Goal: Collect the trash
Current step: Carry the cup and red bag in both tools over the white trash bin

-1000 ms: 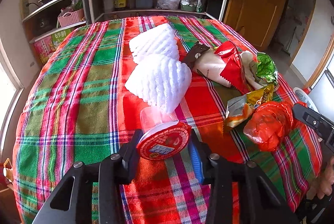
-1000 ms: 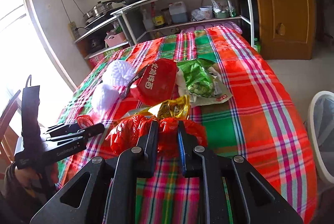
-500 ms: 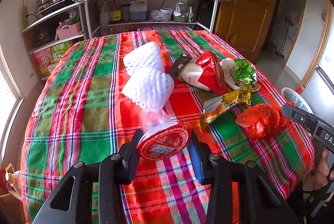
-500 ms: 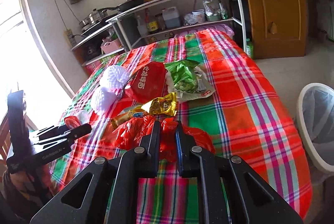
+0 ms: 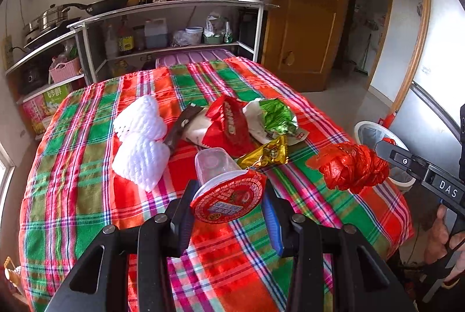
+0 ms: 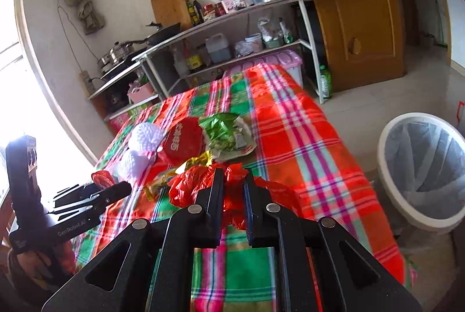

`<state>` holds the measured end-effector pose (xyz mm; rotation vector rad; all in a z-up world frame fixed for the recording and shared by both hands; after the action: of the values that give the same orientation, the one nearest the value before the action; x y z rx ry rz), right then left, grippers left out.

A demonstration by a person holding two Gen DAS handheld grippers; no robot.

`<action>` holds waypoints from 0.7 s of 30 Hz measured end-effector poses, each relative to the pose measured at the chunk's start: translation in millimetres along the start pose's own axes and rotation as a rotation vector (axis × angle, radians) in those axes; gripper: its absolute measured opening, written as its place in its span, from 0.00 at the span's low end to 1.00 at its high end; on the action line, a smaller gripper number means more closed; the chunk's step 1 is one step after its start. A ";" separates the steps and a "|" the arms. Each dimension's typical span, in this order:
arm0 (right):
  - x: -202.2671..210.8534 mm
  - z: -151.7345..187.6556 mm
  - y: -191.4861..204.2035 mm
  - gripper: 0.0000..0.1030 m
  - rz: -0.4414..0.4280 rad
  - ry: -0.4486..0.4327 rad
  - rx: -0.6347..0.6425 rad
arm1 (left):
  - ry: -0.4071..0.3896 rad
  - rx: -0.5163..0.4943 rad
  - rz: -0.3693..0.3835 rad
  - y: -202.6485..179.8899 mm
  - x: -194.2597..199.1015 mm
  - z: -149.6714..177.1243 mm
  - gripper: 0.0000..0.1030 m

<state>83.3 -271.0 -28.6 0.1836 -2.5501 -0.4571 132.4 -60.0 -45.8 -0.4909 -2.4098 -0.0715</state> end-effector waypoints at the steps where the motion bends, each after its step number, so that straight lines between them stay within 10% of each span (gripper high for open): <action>1: 4.9 -2.9 -3.9 0.12 0.011 -0.012 -0.004 | -0.004 -0.006 0.010 -5.0 0.0 -2.8 0.41; 21: 101.3 -49.6 -144.1 0.12 0.377 -0.199 -0.139 | -0.024 -0.205 0.330 -179.9 -57.7 -66.1 0.41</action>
<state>29.4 -441.9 8.7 -0.4062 -2.6473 -0.5205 147.4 -257.5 -17.2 -0.9818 -2.3238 -0.1698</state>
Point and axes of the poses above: each gripper's, at about its wrist camera, not at the fingertips, and x roughly against the way its jaws point, y to its left, z to its underside, the point moved 5 cm from there along -x, roughly the way its jaws point, and after that the axes turned 4 degrees about -y, right-handed, at the moved point
